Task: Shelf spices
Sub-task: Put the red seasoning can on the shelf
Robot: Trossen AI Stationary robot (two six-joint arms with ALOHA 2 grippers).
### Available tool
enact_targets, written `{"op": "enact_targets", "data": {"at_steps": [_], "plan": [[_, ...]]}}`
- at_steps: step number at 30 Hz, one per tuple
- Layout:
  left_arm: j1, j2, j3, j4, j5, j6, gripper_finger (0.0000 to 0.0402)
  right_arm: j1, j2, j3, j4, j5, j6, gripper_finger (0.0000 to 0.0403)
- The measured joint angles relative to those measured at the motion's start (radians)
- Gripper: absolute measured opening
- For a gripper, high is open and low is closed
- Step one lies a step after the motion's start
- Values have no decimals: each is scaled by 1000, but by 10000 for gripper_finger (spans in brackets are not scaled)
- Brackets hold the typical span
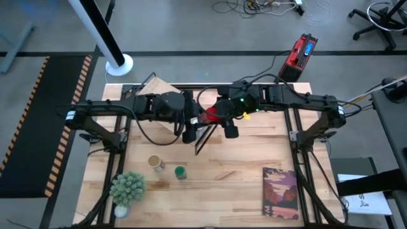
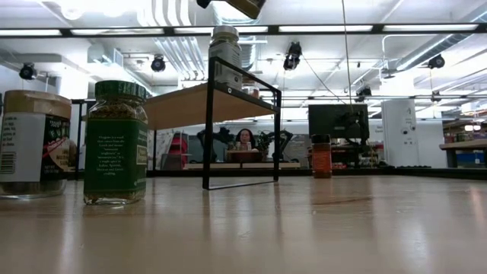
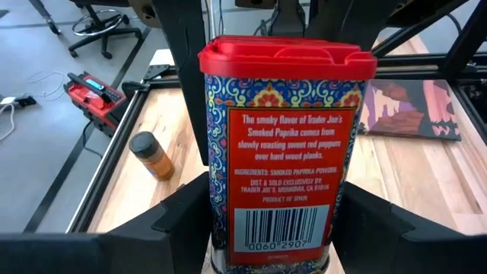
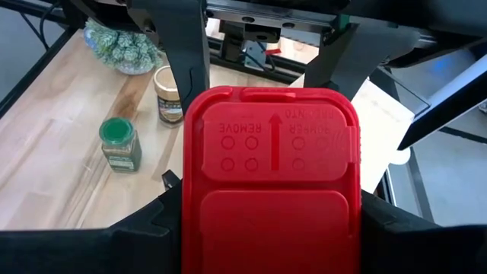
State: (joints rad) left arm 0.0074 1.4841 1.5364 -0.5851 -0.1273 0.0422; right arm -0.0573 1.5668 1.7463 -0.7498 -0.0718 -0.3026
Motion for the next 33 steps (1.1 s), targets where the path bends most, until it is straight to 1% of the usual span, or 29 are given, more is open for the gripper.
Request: {"op": "enact_targets", "data": {"at_steps": [7,11,16,22,27,33], "plan": [[0,0,0,-7,0,2,213,4,3,1,4,1,-6,189],[0,0,0,2,0,2,206,4,-2,1,6,-2,-6,191],[0,2,0,9,12,2,196,7,-3,1,14,-17,-9,208],[0,8,0,15,15,-1,194,16,-4,5,46,-19,-15,228],[0,7,0,15,16,2,193,17,-8,13,28,-50,-10,239],[0,6,0,10,15,9,193,17,-8,16,21,-53,-10,245]]}}
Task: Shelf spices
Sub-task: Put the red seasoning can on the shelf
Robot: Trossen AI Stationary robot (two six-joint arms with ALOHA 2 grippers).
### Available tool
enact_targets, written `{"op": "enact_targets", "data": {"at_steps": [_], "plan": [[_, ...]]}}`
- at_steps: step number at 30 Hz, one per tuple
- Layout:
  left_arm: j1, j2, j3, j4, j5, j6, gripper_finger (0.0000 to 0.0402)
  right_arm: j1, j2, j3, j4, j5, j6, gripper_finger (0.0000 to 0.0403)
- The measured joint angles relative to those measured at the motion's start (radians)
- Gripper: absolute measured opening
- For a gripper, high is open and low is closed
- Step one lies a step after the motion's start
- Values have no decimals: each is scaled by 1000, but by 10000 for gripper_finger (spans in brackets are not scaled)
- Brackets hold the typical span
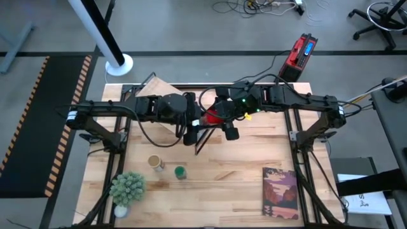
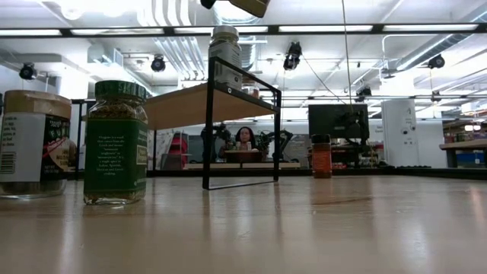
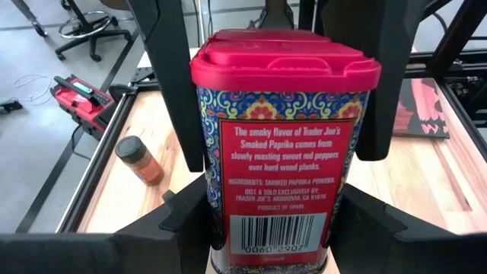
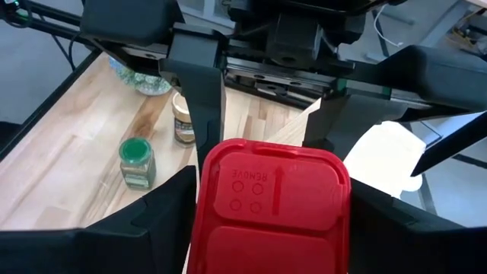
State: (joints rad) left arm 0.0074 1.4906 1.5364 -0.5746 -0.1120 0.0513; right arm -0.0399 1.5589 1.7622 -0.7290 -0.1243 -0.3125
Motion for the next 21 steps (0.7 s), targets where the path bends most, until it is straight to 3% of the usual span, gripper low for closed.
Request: {"op": "enact_targets", "data": {"at_steps": [10,21], "plan": [[0,-2,0,14,-10,15,192,0,-42,0,-36,20,5,232],[1,-3,0,28,-46,26,192,0,-91,-1,-83,28,30,245]]}}
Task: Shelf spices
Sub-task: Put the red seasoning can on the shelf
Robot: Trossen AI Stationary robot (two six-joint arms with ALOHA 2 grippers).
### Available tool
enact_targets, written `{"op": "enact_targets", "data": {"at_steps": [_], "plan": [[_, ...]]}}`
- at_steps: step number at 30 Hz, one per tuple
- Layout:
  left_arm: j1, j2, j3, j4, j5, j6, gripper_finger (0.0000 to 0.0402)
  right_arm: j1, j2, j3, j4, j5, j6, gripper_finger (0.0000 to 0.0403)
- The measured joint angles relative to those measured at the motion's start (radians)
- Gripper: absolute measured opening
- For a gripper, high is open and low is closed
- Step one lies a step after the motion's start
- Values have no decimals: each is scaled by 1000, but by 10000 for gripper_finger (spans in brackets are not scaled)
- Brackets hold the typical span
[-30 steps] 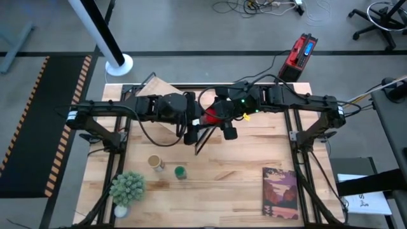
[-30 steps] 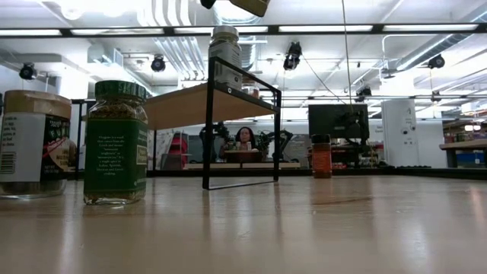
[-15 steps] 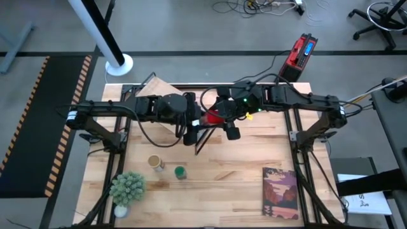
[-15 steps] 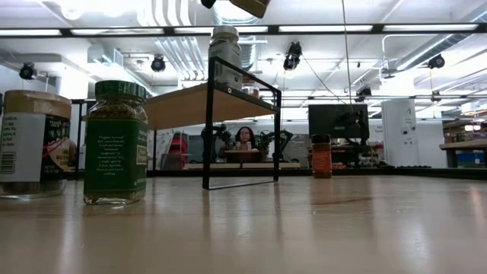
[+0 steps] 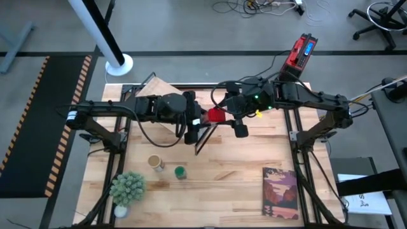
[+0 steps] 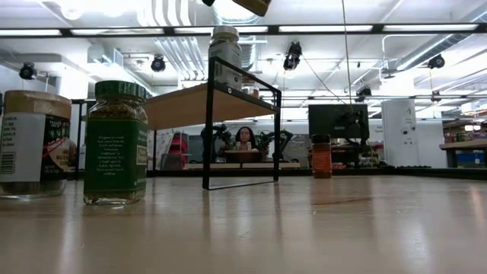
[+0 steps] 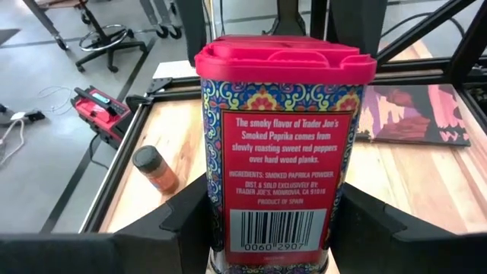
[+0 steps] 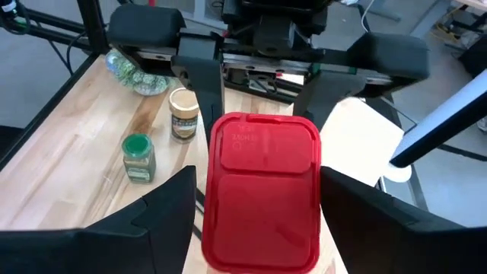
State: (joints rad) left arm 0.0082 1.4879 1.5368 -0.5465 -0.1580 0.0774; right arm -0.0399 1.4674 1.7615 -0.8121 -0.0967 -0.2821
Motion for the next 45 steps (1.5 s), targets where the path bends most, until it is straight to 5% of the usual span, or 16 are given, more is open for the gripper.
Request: {"op": "enact_targets", "data": {"at_steps": [20,37,45], "plan": [[31,-99,-53,32,-40,-1,192,3,-203,-13,-252,-6,163,226],[74,-478,-543,217,-161,-126,192,41,-306,-257,-178,19,279,217],[122,-536,-714,236,-165,-196,192,84,-313,-370,-96,19,315,218]]}}
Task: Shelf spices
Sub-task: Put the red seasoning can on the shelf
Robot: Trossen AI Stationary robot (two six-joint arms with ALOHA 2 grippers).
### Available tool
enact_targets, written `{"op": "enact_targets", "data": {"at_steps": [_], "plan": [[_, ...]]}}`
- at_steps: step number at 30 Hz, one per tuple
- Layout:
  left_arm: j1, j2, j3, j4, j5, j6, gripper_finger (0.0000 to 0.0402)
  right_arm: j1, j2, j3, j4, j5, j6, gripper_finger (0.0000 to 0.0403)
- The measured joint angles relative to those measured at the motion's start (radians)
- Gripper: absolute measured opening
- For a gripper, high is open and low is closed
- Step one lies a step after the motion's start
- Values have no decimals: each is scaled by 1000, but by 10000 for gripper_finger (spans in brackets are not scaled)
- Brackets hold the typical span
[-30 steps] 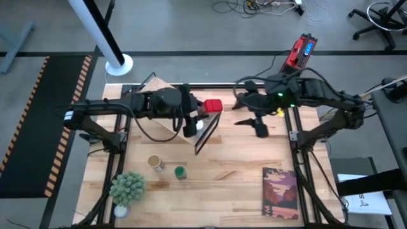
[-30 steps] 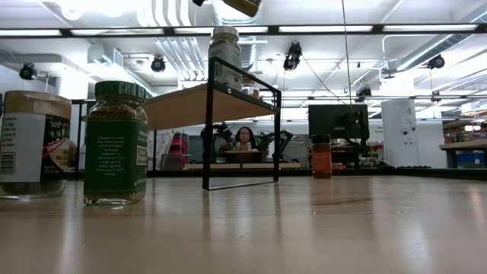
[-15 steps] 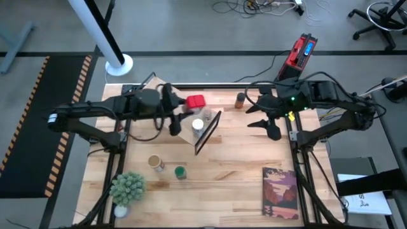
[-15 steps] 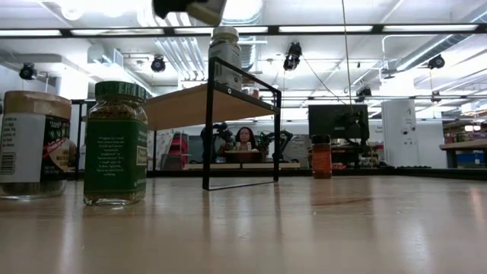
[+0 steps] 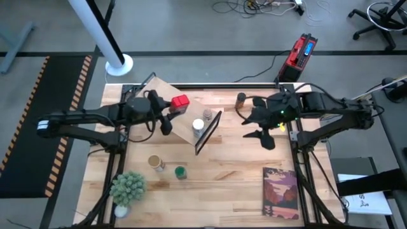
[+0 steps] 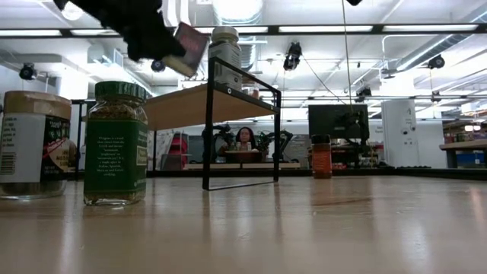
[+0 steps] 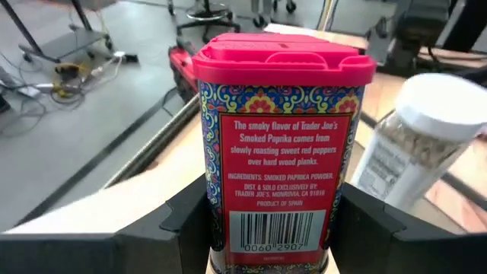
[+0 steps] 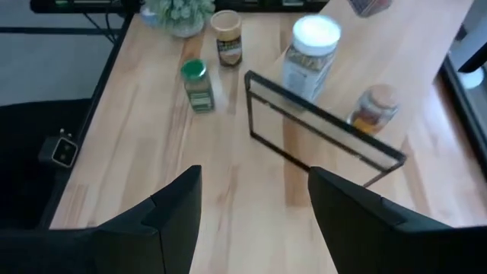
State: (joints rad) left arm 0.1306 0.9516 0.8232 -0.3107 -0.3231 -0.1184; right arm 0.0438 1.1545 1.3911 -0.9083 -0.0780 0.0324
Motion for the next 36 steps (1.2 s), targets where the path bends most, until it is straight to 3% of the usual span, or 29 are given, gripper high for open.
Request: {"op": "enact_targets", "data": {"at_steps": [22,36], "plan": [[335,-74,-237,81,656,84,192,111,-8,-65,25,0,75,210],[511,-103,-347,163,915,163,192,175,-7,-81,33,1,125,204]]}}
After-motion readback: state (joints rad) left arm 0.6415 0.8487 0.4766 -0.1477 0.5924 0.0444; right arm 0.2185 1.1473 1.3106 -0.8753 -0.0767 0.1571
